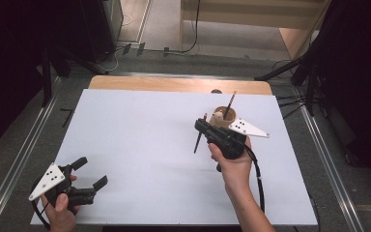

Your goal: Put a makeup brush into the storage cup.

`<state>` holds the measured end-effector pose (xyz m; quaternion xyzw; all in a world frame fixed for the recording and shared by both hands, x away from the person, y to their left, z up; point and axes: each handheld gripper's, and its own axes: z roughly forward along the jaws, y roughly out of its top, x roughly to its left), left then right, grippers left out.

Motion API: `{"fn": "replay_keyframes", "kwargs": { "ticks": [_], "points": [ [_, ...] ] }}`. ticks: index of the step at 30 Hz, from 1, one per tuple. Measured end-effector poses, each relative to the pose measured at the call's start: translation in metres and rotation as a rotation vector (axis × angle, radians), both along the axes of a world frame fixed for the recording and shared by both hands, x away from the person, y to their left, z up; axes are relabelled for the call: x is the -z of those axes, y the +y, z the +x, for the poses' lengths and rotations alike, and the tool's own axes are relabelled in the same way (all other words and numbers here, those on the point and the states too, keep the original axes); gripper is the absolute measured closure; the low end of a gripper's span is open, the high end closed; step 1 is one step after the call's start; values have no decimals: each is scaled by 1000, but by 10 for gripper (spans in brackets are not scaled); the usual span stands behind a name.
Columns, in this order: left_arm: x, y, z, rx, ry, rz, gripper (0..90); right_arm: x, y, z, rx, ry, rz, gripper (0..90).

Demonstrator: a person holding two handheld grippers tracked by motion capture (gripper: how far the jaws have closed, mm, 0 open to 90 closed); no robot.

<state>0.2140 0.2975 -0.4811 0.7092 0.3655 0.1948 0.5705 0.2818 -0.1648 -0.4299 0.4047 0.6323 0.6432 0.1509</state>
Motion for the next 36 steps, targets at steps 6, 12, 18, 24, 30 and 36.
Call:
{"fn": "replay_keyframes", "kwargs": {
  "ticks": [6,12,18,24,30,36],
  "points": [
    [4,0,1,-4,3,5,0,0,3,1,24,-22,-35,846],
    [5,3,2,-13,-1,-18,0,1,3,2,41,-32,-44,846],
    [2,2,-1,-31,-25,-16,0,1,2,2,46,-33,-47,845],
    [1,0,0,-44,-24,-16,0,-2,-2,2,58,-40,-46,845],
    [-1,-1,-2,-41,-24,-22,0,-5,-6,1,69,-49,-46,845],
    [-1,-1,-2,-45,-26,-32,0,-6,-9,2,82,-54,-52,845]
  ]
}}
